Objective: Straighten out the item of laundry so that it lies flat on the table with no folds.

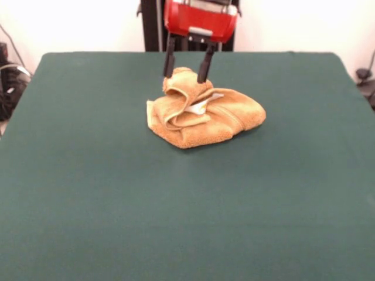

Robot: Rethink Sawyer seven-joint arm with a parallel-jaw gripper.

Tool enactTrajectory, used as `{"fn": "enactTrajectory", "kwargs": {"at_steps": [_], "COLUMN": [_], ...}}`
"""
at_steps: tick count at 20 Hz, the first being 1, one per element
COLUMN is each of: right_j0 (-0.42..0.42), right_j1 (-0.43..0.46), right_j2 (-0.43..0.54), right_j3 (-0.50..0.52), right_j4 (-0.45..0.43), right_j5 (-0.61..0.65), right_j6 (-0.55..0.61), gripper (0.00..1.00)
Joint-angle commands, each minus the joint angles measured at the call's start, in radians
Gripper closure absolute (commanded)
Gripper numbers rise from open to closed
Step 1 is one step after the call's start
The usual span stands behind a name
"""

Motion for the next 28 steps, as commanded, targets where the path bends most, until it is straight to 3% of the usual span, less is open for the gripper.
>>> {"fn": "enactTrajectory", "kwargs": {"at_steps": [1, 20, 21, 28], "right_j0": [0.015, -0.012, -0.02, -0.013], "right_j1": [0.14, 0.129, 0.126, 0.113], "right_j2": [0.063, 0.043, 0.052, 0.038], "right_j3": [0.069, 0.081, 0.086, 0.091], "right_j4": [0.047, 0.024, 0.029, 0.034], "right_j5": [-0.067, -0.062, -0.048, 0.002], "right_j6": [0.239, 0.196, 0.194, 0.189], "gripper": [0.0, 0.0, 1.0, 1.0]}}
